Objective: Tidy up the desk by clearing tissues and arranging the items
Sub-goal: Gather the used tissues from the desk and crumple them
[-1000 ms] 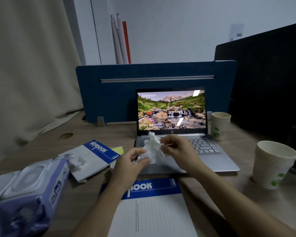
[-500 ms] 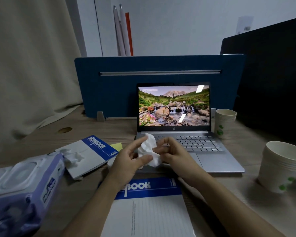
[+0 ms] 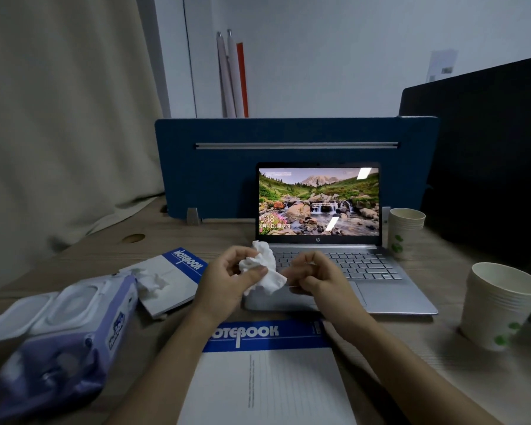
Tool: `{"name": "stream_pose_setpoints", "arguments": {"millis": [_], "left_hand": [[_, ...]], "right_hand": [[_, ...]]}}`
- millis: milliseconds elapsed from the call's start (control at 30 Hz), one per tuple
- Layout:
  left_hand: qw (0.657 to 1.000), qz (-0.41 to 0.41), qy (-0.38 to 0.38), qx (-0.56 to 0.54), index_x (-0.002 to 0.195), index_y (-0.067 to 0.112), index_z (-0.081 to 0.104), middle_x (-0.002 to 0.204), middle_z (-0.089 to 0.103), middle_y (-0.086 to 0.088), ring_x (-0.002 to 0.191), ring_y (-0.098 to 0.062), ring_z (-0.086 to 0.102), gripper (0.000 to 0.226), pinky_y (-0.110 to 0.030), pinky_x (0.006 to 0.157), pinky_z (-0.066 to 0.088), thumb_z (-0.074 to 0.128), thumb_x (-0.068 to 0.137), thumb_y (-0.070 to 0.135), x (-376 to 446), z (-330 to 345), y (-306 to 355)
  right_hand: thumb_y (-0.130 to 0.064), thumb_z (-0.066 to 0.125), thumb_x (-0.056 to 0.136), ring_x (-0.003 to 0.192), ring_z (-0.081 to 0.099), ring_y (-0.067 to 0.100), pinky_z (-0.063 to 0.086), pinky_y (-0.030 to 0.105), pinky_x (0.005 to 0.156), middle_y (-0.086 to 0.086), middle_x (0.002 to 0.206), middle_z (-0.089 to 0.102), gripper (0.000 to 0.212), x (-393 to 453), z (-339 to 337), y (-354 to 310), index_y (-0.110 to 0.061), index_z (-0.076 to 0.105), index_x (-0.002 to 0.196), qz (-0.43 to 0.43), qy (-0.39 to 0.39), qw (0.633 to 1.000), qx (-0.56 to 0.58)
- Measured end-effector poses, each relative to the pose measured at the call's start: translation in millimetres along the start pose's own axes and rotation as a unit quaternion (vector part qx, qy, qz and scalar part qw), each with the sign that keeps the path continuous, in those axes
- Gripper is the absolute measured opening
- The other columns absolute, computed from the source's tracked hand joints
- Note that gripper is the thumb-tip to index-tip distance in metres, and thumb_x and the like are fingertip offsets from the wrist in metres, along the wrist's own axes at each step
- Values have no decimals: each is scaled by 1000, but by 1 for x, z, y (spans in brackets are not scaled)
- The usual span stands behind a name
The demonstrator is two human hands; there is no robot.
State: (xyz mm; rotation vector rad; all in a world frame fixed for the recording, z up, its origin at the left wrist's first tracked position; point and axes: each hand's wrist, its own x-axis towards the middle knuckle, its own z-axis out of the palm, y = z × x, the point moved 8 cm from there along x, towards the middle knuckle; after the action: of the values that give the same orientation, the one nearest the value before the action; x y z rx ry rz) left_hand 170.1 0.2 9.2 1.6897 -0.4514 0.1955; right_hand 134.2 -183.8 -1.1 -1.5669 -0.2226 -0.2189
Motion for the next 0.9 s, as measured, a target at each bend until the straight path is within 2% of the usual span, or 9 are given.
{"name": "stream_pose_setpoints", "arguments": {"millis": [100,200,300,400,533,700,800,900], "left_hand": [[1000,14,22,13,93,37,69,95,74,10,87,-8,70,22,-20,65,55,79,80,21,-6,-22,5],[998,12,59,12,92,33,69,94,74,6,88,-12,70,22,-23,67,56,79,80,17,-18,-52,-3],[995,1,100,23,95,30,67,95,74,5,91,-13,70,21,-26,69,57,78,82,17,-30,-79,-14],[993,-1,113,15,95,25,67,92,75,3,87,-12,71,20,-22,66,56,77,82,14,-38,-95,-19],[993,-12,121,9,95,20,67,89,74,-2,82,-10,71,19,-23,65,56,76,82,9,-47,-113,-24],[995,-24,95,11,98,16,68,95,74,1,87,-4,69,21,-18,66,53,75,82,4,-54,-137,-30],[992,-28,127,7,99,15,69,94,74,3,87,-3,69,22,-17,68,54,76,81,4,-57,-158,-31],[988,-25,151,9,100,13,68,89,75,8,84,3,69,22,-13,65,52,76,81,4,-60,-178,-29]], "right_hand": [[14,39,91,93,70,21,58,33,82,6,95,75,32,3,8,-3,-8,58,105,8,-7,1000,-22],[11,44,90,94,70,17,58,31,81,2,97,75,31,8,24,-1,-12,60,105,12,-18,998,-61],[5,50,91,96,68,7,56,29,82,-5,101,74,30,15,50,1,-19,62,104,-4,-44,991,-124],[3,53,91,99,66,7,55,29,86,-3,103,72,27,29,78,-4,-18,64,104,-30,-64,982,-175],[-6,56,94,101,64,9,54,26,87,-1,110,68,21,54,111,-12,-13,65,111,-50,-100,962,-249],[-7,57,93,106,62,12,53,32,92,-2,118,66,26,85,157,-7,-14,64,116,-53,-177,921,-343],[-9,63,90,110,60,13,50,32,97,-1,123,64,31,97,186,5,-17,63,120,-52,-224,898,-376],[-14,69,86,107,60,8,50,29,97,-4,121,65,36,103,212,19,-22,63,120,-42,-255,893,-367]]}}
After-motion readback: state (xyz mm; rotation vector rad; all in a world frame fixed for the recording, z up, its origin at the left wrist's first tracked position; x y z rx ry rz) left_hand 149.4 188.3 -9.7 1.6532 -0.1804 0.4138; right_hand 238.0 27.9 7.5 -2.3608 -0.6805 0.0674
